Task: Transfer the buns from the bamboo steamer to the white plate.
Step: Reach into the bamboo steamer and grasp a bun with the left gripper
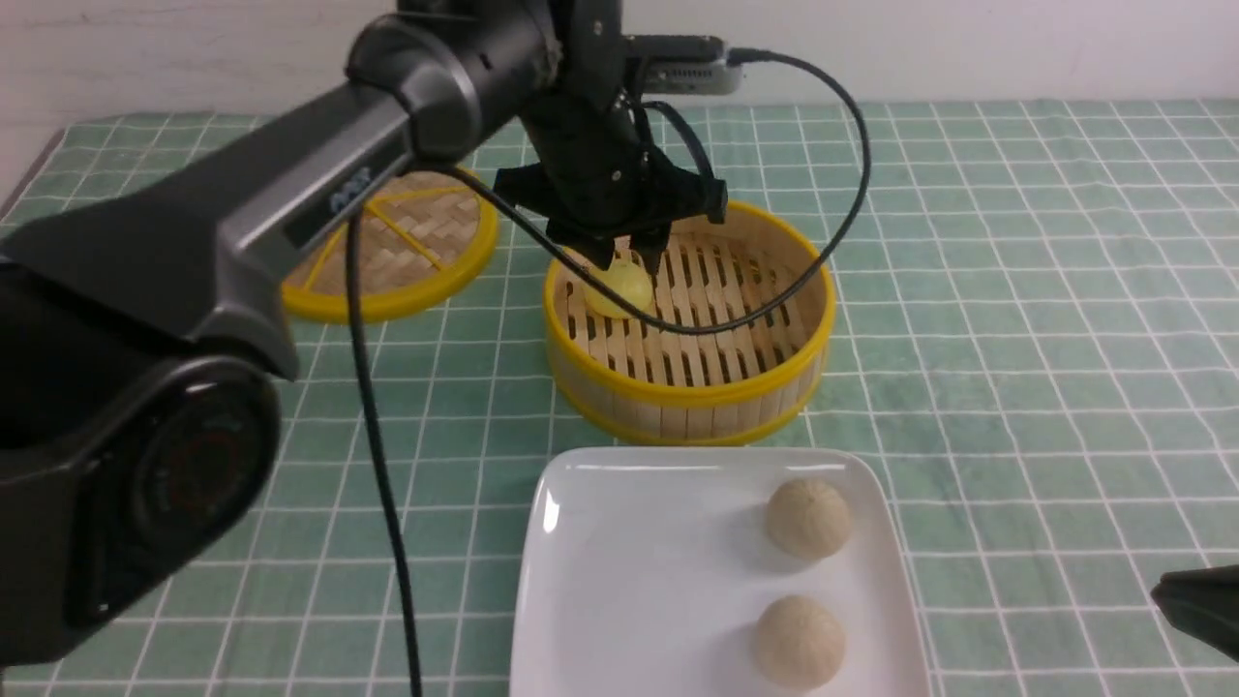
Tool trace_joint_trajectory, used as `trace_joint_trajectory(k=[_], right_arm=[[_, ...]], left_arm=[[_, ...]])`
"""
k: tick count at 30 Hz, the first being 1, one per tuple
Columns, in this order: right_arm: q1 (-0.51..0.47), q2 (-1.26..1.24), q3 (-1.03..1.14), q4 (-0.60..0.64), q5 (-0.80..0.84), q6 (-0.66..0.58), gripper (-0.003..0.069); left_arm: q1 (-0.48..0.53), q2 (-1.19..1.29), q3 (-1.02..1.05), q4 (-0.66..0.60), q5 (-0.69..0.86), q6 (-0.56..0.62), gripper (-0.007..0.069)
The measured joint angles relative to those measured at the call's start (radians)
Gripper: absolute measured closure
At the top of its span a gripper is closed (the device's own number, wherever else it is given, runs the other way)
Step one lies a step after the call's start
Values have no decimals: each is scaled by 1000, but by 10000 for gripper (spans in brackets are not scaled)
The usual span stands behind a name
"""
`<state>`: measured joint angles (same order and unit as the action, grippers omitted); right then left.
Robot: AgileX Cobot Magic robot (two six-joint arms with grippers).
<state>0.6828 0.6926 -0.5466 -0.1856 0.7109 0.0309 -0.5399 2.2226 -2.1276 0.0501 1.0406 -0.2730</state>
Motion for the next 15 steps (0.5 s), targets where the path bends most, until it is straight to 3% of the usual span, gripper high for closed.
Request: trace_joint_trajectory(k=[10,14,15], right_arm=[[0,0,0,0,0,0,657],[0,0,0,-2,0,0,656],[0,0,0,-2,0,0,655]], left_arm=[[-3,111,-23,69,-81,-9,288],[-3,135,-25,69,-70,-26,428],[-3,136,-28,69,-57,-26,510]])
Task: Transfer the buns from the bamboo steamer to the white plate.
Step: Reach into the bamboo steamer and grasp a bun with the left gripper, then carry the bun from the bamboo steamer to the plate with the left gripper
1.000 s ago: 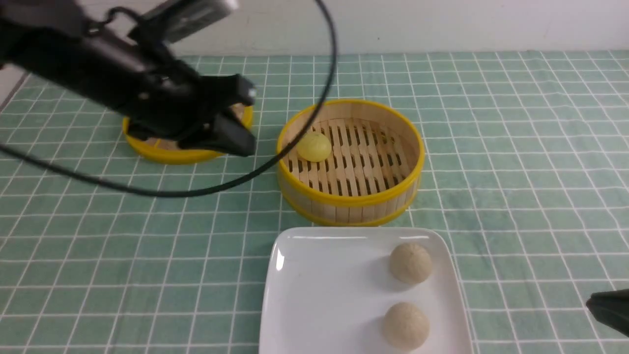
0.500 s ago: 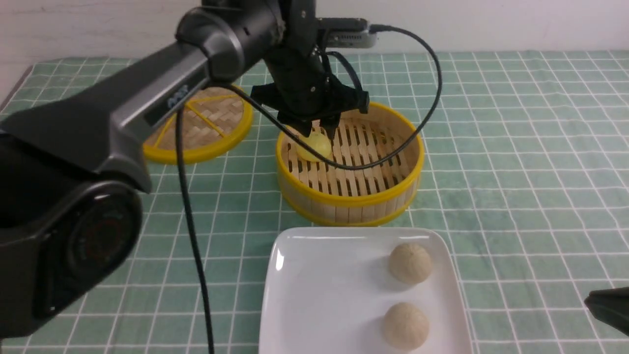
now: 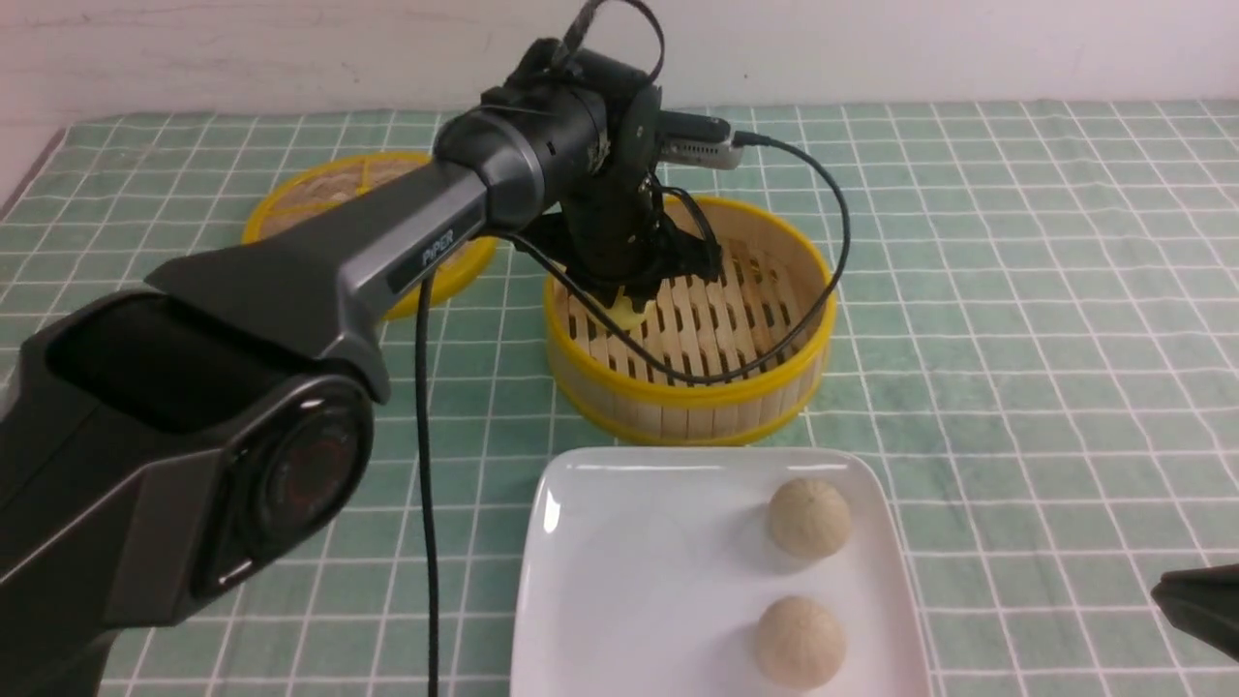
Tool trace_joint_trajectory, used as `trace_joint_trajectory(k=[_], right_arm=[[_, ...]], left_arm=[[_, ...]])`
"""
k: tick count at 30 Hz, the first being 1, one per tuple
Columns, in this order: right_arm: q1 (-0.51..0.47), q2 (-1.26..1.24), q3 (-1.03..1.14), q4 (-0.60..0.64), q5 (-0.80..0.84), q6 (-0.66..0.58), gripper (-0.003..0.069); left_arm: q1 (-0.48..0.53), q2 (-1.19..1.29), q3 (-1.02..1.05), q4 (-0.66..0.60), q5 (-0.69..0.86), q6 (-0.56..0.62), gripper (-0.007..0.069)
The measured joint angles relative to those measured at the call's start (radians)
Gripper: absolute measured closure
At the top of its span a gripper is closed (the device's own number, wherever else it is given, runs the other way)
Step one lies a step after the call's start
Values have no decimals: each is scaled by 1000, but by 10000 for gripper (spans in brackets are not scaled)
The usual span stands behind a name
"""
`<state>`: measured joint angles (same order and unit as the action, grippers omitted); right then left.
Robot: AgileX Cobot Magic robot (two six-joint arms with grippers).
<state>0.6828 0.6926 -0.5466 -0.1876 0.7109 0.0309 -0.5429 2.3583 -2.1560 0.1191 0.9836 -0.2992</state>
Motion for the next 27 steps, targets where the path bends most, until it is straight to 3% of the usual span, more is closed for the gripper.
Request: trace_joint_trajectory(k=[1,4,12,17,27], right_arm=[[0,0,0,0,0,0,654],[0,0,0,0,0,0,652],[0,0,0,-1,0,0,647],[0,0,0,-3,0,0,642],[0,-1,0,-7,0,0,631]], left_arm=[[0,-2,-1,0,14,1,562],[0,-19,-1,-8,56,24,601],[-28,-221,1,-42,239,137,603],[-59,-372,23,-56,255,156,603],[-249,-546,513,-152,249,146,602]])
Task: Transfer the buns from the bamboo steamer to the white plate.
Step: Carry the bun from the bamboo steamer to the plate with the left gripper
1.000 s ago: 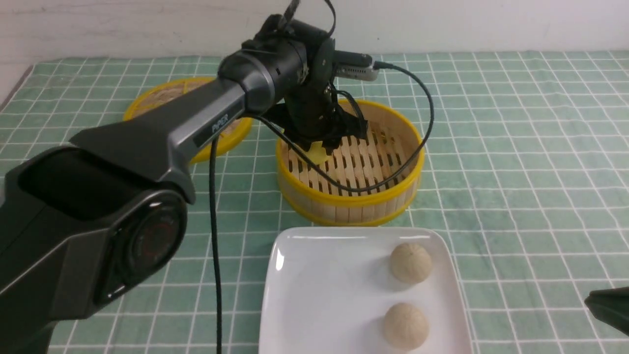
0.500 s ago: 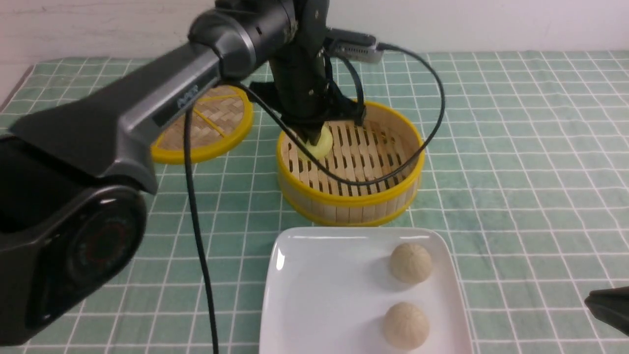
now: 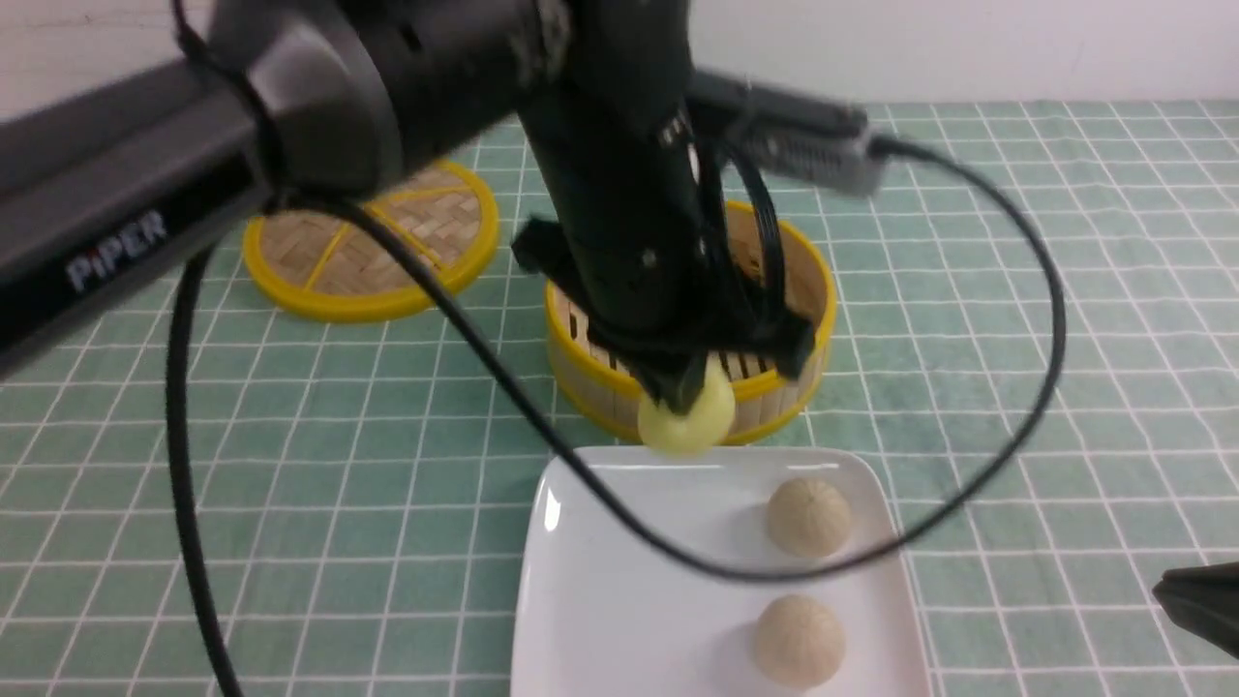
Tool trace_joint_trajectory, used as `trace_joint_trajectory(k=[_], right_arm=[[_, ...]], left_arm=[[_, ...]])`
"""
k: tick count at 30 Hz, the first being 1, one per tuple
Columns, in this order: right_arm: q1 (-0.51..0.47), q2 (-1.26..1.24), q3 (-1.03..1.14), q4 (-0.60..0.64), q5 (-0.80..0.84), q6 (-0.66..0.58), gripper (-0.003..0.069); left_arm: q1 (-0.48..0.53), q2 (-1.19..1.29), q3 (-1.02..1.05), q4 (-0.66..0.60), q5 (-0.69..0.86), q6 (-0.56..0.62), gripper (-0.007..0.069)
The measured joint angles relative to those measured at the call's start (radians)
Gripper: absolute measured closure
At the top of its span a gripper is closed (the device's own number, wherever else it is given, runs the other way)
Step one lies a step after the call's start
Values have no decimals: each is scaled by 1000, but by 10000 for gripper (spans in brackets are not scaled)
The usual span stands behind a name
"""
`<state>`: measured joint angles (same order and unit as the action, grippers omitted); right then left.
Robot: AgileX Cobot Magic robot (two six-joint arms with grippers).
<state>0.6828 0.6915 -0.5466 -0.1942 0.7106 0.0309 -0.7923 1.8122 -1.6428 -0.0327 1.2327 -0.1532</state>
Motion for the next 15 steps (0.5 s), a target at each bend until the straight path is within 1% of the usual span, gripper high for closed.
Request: trace_joint_trajectory(k=[3,5,7,8,10,12,15], right_arm=[[0,0,0,0,0,0,631],[0,0,0,-1,4,0,629],[0,-1,0,-1,10,0,628],[0,-1,0,-1,28,0,626],[0,-2,0,-1,48,0,625],[0,-4,-10,3,118,0,622],[0,-27,-53,10,250,11,619]], left_arm=[[-46,20,137,2,-78,-42,599],[-58,45,197,12,-142,-74,595],[-60,58,215,18,-173,-100,593],[-60,80,233,33,-205,-138,588],[-60,92,237,46,-216,-159,582],[-60,107,237,80,-234,-206,561],[-60,117,237,104,-246,-241,508]])
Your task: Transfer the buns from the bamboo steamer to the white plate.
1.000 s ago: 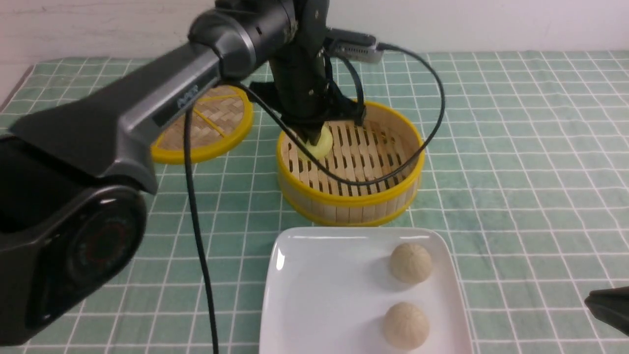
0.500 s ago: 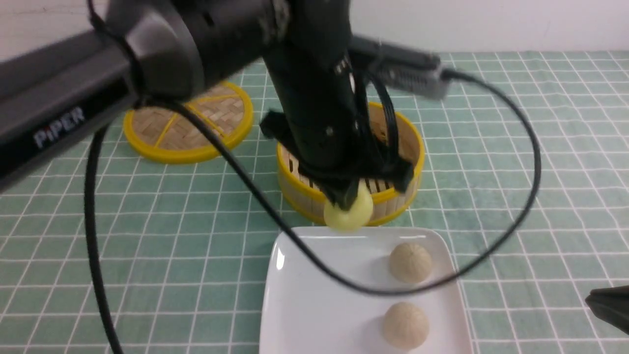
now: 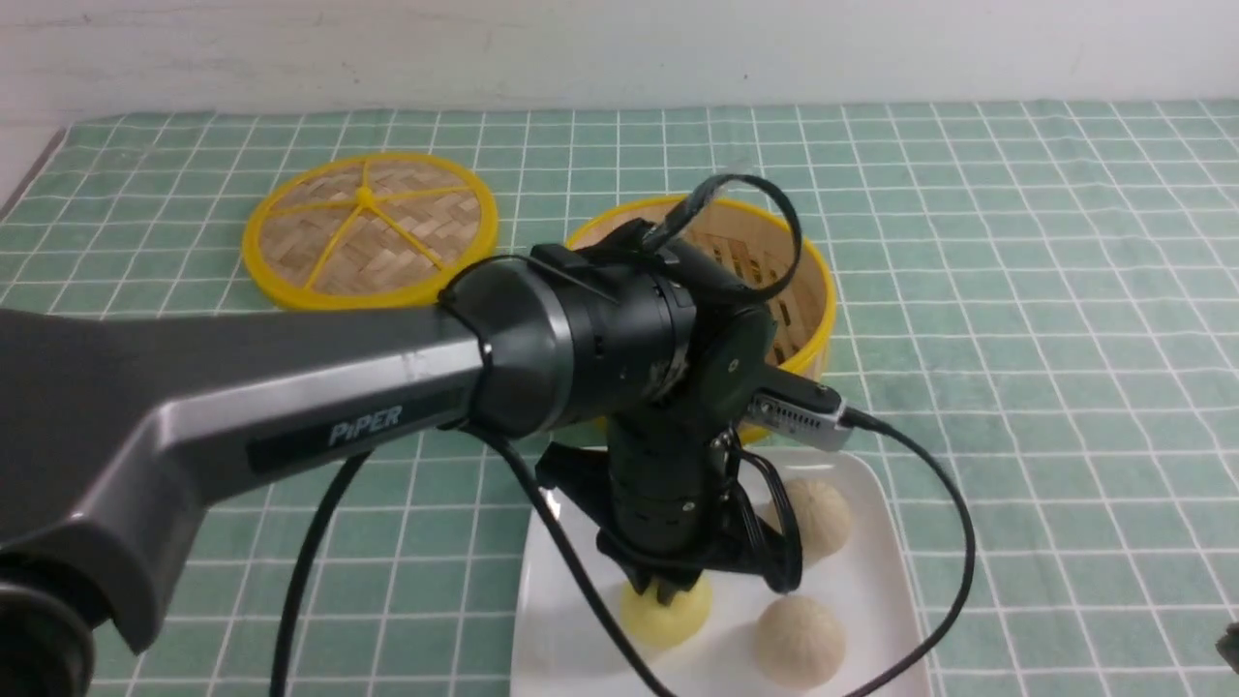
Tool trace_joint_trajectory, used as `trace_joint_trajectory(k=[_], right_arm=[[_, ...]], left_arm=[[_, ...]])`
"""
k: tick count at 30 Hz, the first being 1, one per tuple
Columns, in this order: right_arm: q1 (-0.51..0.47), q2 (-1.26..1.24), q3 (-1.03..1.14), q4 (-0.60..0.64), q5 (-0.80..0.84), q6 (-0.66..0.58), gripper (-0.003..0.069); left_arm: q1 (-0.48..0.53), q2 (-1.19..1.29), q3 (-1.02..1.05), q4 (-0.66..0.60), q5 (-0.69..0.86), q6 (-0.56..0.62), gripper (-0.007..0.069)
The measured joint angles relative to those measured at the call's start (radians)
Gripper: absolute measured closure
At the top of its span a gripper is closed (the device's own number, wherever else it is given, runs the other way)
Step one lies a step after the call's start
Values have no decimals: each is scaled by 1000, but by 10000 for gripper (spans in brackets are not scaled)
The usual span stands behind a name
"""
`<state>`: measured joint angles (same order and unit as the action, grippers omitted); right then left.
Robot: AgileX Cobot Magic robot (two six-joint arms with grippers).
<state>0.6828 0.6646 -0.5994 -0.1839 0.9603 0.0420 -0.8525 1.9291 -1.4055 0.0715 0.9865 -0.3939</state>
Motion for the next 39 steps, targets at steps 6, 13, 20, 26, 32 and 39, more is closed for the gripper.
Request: trace_joint_trajectory(k=[6,13,20,26,32,39], right_arm=[[0,-95,-79,4,228,67,614],[0,-374,-106,4,296,205,606],[0,-546,33,6,-71,271,608],[0,-535,182,45,-345,271,672],[0,-523,222,65,-451,271,674],[0,-523,222,65,-462,271,671]], left_arm=[[0,-9,0,9,-14,-12,372],[0,-104,0,50,-19,-13,255],[0,-143,0,59,-18,-13,253],[0,-143,0,55,-17,-13,284],[0,-143,0,53,-17,-5,430],[0,-143,0,54,-25,7,621]])
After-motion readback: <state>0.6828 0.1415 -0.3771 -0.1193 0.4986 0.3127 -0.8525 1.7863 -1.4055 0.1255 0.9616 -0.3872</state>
